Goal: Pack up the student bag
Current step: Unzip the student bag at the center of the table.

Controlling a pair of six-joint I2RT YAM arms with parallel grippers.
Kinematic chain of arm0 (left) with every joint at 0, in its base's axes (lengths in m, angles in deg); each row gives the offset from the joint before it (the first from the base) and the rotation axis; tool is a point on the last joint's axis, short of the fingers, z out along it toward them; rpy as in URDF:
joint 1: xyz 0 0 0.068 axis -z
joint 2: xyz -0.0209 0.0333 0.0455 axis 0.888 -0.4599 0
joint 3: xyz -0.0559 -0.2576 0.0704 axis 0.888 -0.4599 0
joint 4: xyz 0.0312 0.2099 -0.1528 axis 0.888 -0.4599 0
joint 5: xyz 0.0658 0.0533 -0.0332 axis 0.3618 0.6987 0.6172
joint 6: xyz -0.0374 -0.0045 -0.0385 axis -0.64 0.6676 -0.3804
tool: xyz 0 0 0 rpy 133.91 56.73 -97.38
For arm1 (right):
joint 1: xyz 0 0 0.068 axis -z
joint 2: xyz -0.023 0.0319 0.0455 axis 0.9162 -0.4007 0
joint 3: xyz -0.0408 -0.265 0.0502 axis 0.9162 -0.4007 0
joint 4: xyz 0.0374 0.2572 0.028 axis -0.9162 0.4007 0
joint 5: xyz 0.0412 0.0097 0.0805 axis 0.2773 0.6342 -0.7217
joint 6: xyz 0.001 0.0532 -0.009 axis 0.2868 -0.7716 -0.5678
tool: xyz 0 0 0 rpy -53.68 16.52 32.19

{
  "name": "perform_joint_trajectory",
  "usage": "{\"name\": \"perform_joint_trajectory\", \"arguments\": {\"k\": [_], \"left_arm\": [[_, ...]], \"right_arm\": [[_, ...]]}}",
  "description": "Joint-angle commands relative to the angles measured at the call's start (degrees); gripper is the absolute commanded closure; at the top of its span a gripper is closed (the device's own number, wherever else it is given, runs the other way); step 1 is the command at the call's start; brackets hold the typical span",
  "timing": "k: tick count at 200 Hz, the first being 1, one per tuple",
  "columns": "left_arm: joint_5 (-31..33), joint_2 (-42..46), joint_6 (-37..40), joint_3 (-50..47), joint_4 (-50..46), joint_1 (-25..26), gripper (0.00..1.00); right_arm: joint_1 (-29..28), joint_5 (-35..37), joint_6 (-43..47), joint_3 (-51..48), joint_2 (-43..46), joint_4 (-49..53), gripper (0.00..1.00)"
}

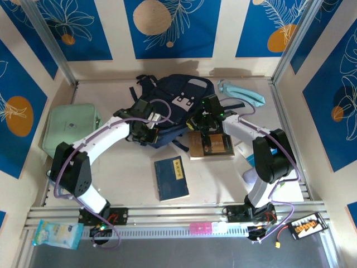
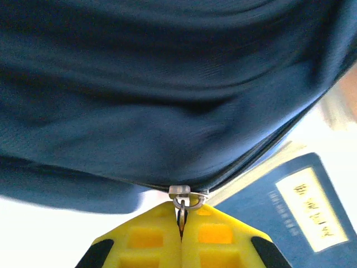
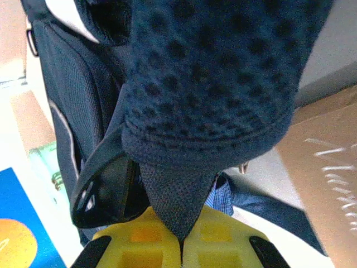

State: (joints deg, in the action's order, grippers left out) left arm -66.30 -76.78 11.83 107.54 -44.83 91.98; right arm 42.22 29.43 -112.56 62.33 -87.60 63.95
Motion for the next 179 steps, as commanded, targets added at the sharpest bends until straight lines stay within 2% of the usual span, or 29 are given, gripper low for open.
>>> {"name": "perform_joint_trajectory", "arguments": {"k": [1, 26, 69, 113, 135, 179], "left_arm": [[4.32, 0.44, 3.04, 1.13, -9.44, -2.3, 1.0], [-2.96, 0.27, 2.18, 3.04, -5.54, -1.77, 1.0], [-9.51, -1.33, -2.79, 7.24, 1.71, 2.94, 1.0], [-11.7, -2.82, -4.76, 8.97, 4.18, 5.17, 1.0], [-12.11, -3.44, -4.8, 9.44, 4.47, 6.1, 1.0], [-10.49, -0.98, -4.73, 7.61, 3.31, 6.21, 1.0]], "right_arm": [[2.31, 7.46, 2.24, 1.33, 1.99, 0.73, 0.96], [1.46, 5.86, 2.09, 0.66, 2.25, -1.05, 0.9], [0.26, 5.16, -2.12, -3.84, 8.71, -0.29, 0.51], [-0.99, 9.38, -9.06, -8.71, 16.99, 8.63, 0.31], [-2.06, 8.23, -9.71, -7.54, 15.53, 9.86, 0.26], [-3.44, 4.02, -7.28, -1.41, 5.12, 4.79, 0.28]]}}
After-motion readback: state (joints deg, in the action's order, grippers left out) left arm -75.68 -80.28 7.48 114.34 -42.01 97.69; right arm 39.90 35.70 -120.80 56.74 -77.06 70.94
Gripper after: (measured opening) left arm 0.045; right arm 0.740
